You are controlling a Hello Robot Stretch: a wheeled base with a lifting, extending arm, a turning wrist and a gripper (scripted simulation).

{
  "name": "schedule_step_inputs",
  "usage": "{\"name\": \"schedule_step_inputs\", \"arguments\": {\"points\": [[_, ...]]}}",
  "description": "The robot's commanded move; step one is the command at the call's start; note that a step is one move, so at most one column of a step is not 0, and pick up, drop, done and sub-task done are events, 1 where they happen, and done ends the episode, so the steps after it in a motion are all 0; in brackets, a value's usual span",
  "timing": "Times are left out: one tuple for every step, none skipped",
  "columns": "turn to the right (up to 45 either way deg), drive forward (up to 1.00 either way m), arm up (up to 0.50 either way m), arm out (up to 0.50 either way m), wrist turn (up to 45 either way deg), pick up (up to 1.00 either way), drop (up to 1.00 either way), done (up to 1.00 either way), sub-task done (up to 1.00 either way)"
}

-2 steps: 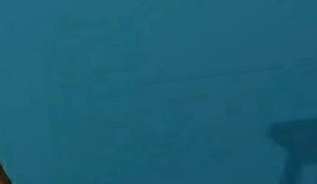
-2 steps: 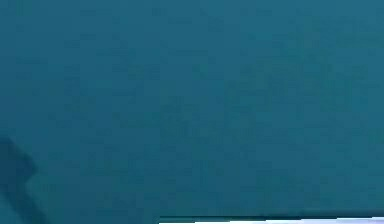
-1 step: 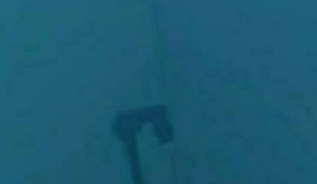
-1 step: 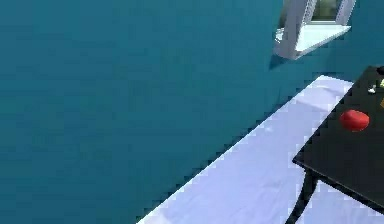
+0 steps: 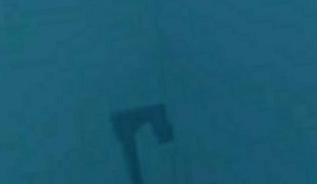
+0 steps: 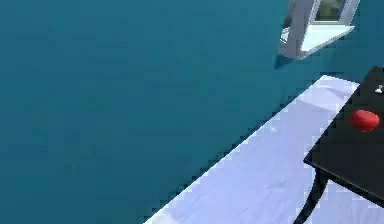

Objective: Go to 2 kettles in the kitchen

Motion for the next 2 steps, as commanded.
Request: {"name": "schedule_step_inputs", "arguments": {"points": [[-45.0,0.00,0.00,0.00,0.0,0.00,0.00,0.00,0.00],[-45.0,0.00,0.00,0.00,0.0,0.00,0.00,0.00,0.00]]}}
